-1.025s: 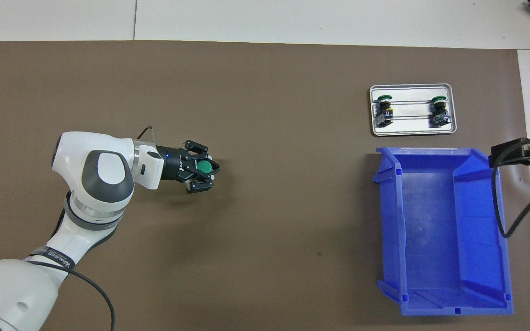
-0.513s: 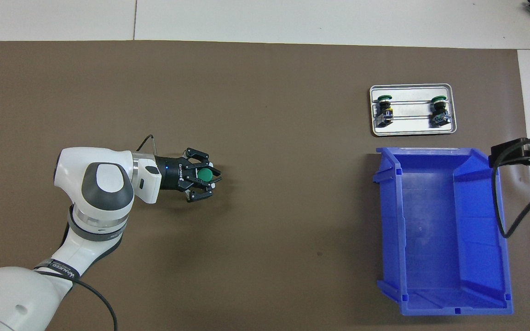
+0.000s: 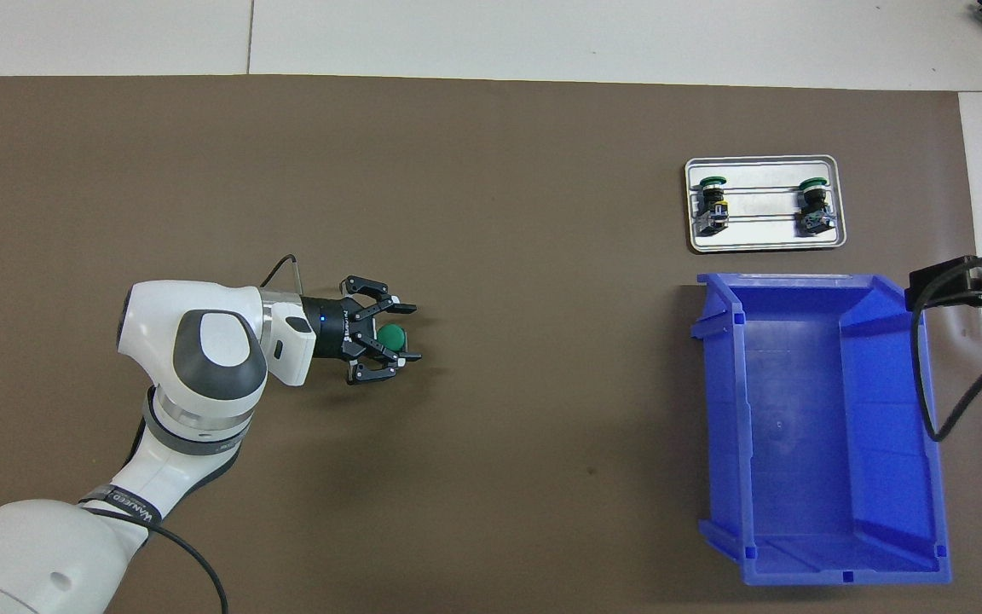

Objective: Place and press button with both arms

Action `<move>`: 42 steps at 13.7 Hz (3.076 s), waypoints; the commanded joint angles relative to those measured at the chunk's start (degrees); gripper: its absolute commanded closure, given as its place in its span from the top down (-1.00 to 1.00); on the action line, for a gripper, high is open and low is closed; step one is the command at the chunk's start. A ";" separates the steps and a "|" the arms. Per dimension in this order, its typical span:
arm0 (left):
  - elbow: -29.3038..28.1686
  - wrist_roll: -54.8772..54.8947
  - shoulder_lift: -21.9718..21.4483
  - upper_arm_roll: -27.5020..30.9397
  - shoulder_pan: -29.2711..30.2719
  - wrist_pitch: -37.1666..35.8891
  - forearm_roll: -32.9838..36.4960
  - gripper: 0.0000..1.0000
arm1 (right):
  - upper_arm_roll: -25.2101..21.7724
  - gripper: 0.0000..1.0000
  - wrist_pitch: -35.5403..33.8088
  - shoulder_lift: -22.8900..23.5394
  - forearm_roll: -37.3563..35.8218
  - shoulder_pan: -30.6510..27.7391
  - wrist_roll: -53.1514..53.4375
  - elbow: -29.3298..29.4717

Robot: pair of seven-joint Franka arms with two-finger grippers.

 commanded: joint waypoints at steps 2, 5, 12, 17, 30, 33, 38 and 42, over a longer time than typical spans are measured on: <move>-1.43 0.83 -1.79 0.37 -0.60 1.13 -1.40 0.93 | 0.30 1.00 0.01 -0.53 -0.57 -0.26 -1.33 -0.64; -1.43 -0.05 -2.05 0.37 -0.60 0.61 -1.40 0.94 | 0.30 1.00 0.01 -0.53 -0.57 -0.26 -1.33 -0.73; -0.29 -15.13 -7.59 0.28 -2.71 0.78 -1.40 0.95 | 0.30 1.00 0.01 -0.53 -0.48 -0.35 -1.33 -0.73; 5.52 -40.80 -9.26 0.63 -2.62 4.54 -0.61 0.96 | 0.30 1.00 0.01 -0.53 -0.48 -0.35 -1.33 -0.73; 11.05 -112.49 -9.61 0.46 -6.74 -5.44 51.98 0.41 | 0.30 1.00 0.01 -0.53 -0.48 -0.35 -1.33 -0.73; 12.28 -125.45 -9.53 0.37 -7.36 -8.01 61.60 -0.10 | 0.30 1.00 0.01 -0.53 -0.48 -0.27 -1.33 -0.73; 10.54 -127.14 -9.35 0.37 -8.16 -7.84 62.67 -1.00 | 0.30 1.00 0.01 -0.53 -0.48 -0.35 -1.33 -0.73; 9.12 -129.16 -7.95 0.28 -8.77 -4.15 65.93 -1.00 | 0.30 1.00 0.01 -0.53 -0.48 -0.35 -1.33 -0.73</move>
